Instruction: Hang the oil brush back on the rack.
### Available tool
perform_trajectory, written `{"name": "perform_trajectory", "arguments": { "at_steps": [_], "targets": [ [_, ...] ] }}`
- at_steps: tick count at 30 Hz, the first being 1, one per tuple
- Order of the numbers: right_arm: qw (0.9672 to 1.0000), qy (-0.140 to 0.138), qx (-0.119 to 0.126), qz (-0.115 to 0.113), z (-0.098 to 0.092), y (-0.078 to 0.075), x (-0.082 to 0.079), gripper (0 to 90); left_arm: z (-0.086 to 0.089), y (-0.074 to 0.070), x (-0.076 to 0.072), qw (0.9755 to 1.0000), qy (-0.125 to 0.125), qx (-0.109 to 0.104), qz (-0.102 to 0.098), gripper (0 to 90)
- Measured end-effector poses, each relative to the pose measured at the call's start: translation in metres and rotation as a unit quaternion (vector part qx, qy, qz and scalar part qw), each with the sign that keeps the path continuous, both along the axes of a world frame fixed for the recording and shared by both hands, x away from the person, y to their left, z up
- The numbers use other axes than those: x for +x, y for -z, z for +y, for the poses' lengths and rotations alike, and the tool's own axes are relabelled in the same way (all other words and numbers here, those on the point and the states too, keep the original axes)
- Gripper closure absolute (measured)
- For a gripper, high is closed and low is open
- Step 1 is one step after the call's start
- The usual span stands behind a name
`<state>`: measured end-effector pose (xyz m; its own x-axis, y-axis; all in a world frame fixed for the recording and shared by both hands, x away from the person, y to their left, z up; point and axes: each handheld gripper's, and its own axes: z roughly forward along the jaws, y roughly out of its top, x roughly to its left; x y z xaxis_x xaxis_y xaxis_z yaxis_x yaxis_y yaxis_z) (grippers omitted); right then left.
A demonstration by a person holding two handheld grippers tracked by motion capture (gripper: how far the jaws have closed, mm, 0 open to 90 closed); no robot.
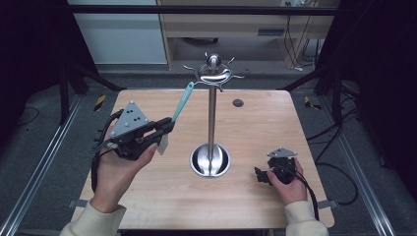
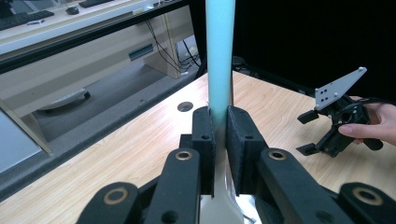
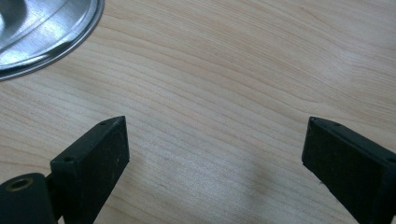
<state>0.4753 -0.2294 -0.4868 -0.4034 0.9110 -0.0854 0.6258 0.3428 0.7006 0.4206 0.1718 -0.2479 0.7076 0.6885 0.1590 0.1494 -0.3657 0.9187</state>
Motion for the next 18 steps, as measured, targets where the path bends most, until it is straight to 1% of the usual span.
{"name": "perform_trajectory", "arguments": {
  "at_steps": [11,13,14,15,16,18],
  "targets": [
    [1.0,0.0,0.002,0.0,0.0,0.0,0.0,8.0,-0.007,0.004,0.01,0.9999,0.001,0.005,0.011,81.8],
    [1.0,0.0,0.001,0.0,0.0,0.0,0.0,8.0,-0.008,0.005,0.011,0.9999,0.002,0.003,0.016,81.8],
    [1.0,0.0,0.003,-0.001,0.0,0.0,0.0,8.1,-0.009,0.005,0.012,0.9999,0.002,0.003,0.014,81.8],
    [1.0,0.0,0.002,-0.001,0.0,0.0,0.0,8.1,-0.009,0.006,0.013,0.9998,0.003,0.004,0.019,81.9],
    [1.0,-0.001,0.002,0.0,0.0,0.0,0.0,8.1,-0.01,0.006,0.013,0.9999,0.003,0.004,0.016,81.9],
    [1.0,0.0,0.002,0.0,0.0,0.0,0.0,8.1,-0.011,0.006,0.013,0.9998,0.005,0.004,0.02,81.8]
  ]
}}
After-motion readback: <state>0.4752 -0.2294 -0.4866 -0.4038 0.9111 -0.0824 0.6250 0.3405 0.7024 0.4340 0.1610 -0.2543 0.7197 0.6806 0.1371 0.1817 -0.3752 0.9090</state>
